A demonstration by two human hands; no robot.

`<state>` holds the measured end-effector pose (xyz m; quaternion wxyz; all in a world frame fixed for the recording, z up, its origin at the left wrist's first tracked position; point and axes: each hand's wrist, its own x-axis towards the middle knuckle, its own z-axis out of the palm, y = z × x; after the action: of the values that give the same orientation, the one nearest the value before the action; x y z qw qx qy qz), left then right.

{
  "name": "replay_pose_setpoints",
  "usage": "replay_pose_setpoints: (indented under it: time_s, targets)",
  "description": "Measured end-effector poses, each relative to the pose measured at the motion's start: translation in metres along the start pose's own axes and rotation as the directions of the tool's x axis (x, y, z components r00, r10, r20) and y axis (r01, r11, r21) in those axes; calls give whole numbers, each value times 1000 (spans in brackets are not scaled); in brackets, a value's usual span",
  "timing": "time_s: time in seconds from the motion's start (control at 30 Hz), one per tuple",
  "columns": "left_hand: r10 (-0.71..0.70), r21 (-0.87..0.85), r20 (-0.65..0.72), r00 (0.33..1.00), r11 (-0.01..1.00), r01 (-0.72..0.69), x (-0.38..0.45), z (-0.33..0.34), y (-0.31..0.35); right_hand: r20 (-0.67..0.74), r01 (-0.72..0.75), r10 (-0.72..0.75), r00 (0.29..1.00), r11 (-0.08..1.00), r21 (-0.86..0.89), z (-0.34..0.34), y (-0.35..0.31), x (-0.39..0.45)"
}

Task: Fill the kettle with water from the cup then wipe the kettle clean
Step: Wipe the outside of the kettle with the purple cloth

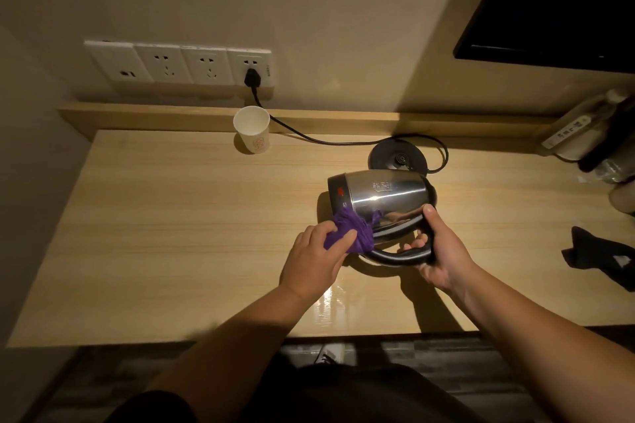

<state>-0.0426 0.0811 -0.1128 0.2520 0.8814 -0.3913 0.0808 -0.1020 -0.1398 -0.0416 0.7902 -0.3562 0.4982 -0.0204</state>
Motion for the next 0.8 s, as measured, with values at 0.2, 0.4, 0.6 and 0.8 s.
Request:
replay_pose_setpoints:
  time_s: [0.2,0.4,0.6,0.8]
  targets:
    - [-79,-38,275,958,995,93,-3,-16,-4,12,39,-39,999,999,-5,3,-3,-10]
    - [-126,-291,794,594,780,554,21,-73,-57,49,100,-93,994,980,-171,-2,-10,-9]
    - [-613,-519,414,673,448,728,90,-92,-71,183,156,-94,979,917,-367,-20,-12,-1]
    - [-567,-399,528,632,491,774,122,-57,-65,360,296,-54,932,686,-665,-33,-20,5]
